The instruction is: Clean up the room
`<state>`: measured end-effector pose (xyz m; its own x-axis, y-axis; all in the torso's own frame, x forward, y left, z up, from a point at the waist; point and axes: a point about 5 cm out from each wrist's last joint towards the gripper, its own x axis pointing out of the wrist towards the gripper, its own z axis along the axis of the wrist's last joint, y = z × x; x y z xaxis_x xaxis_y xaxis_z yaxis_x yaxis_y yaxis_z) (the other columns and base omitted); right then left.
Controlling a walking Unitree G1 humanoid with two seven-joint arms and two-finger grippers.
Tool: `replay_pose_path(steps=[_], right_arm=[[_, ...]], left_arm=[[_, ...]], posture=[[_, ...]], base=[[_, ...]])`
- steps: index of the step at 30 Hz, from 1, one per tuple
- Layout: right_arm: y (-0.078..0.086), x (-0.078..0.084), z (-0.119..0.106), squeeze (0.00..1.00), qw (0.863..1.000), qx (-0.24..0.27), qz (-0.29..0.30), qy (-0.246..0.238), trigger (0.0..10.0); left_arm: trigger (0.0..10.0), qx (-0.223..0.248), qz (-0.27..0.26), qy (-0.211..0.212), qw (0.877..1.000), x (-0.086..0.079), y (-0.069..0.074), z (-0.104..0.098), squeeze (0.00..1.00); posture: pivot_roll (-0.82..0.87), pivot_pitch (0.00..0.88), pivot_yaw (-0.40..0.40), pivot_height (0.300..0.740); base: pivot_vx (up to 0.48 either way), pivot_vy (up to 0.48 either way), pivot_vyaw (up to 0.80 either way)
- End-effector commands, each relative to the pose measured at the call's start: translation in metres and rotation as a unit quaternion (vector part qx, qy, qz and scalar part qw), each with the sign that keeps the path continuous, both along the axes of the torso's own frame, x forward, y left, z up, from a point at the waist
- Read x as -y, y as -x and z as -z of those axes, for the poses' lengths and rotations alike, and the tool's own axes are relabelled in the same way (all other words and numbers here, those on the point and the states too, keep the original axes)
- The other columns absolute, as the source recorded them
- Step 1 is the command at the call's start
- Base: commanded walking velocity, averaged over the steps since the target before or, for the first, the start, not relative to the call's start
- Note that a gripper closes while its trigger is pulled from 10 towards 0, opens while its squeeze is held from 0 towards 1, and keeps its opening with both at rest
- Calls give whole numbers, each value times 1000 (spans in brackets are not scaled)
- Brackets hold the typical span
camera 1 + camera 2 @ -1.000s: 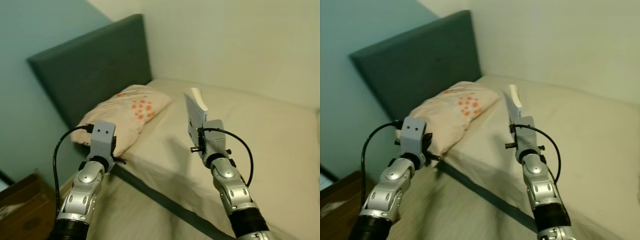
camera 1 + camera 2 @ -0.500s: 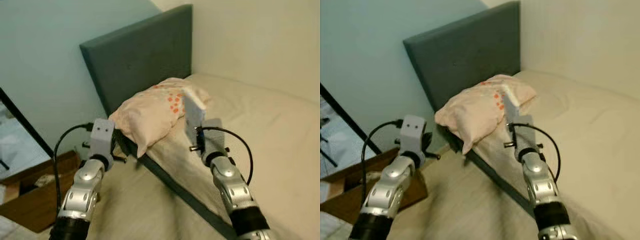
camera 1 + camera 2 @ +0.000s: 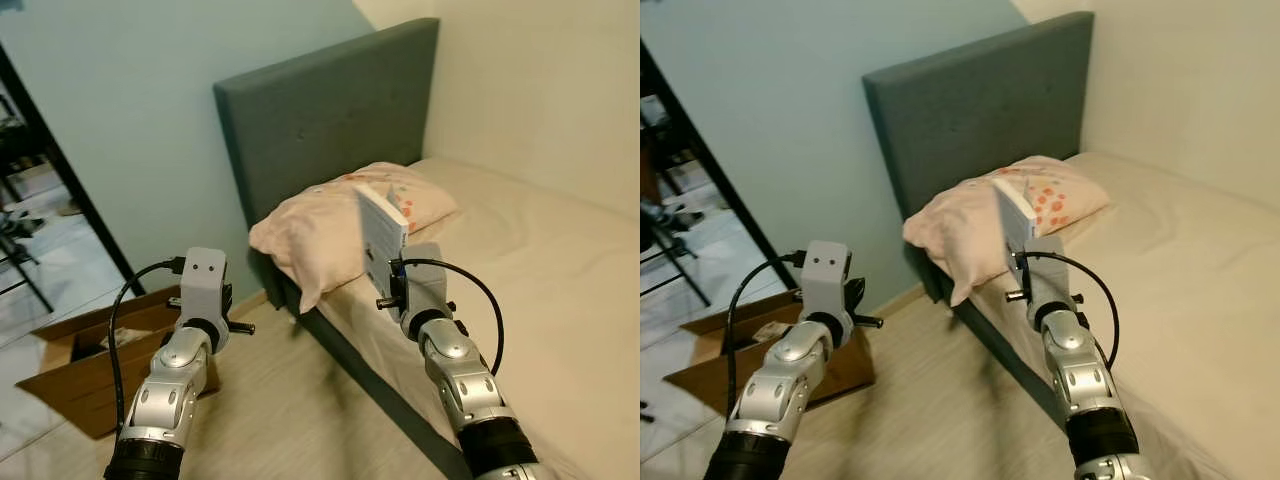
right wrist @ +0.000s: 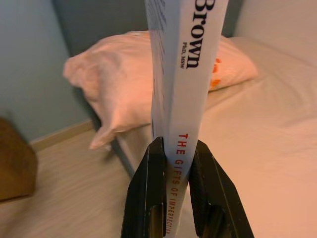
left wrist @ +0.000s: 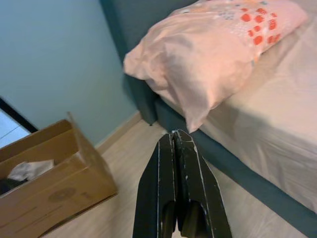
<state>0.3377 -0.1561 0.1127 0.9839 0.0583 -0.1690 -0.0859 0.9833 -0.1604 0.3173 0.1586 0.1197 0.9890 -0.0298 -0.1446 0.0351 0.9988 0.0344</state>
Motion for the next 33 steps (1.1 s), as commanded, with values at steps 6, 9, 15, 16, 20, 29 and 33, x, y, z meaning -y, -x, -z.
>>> replay_pose_path(steps=[6,9,15,16,20,29,33], right_arm=[[1,-7,-6,0,1000,12,-16,-4,10000],[1,-7,-6,0,1000,12,-17,-4,10000],[1,-7,-6,0,1000,12,-17,-1,10000],[1,-7,-6,0,1000,12,-17,1,10000],[1,-9,-6,0,1000,13,-22,6,10000],[1,-13,-6,0,999,15,-41,17,10000],[2,-14,-6,0,999,19,-39,19,10000]], left_arm=[[10000,2,-10,19,1000,-2,2,0,0],[10000,3,-11,22,1000,-1,3,-1,0],[10000,9,-11,24,1000,-2,4,-2,0],[10000,10,-10,24,1000,-2,4,-2,0],[10000,12,-10,24,1000,-3,4,-3,0],[10000,14,-10,23,1000,-4,4,-3,0],[10000,13,-9,22,1000,-5,4,-3,0]], posture=[[-58,71,65,740],[-58,71,65,740],[-56,72,66,740],[-56,72,66,740],[-56,72,66,740],[-53,63,69,740],[-53,58,71,740]], base=[[384,0,0],[414,0,0],[415,0,0],[412,0,0],[412,0,0],[405,0,59],[403,0,800]])
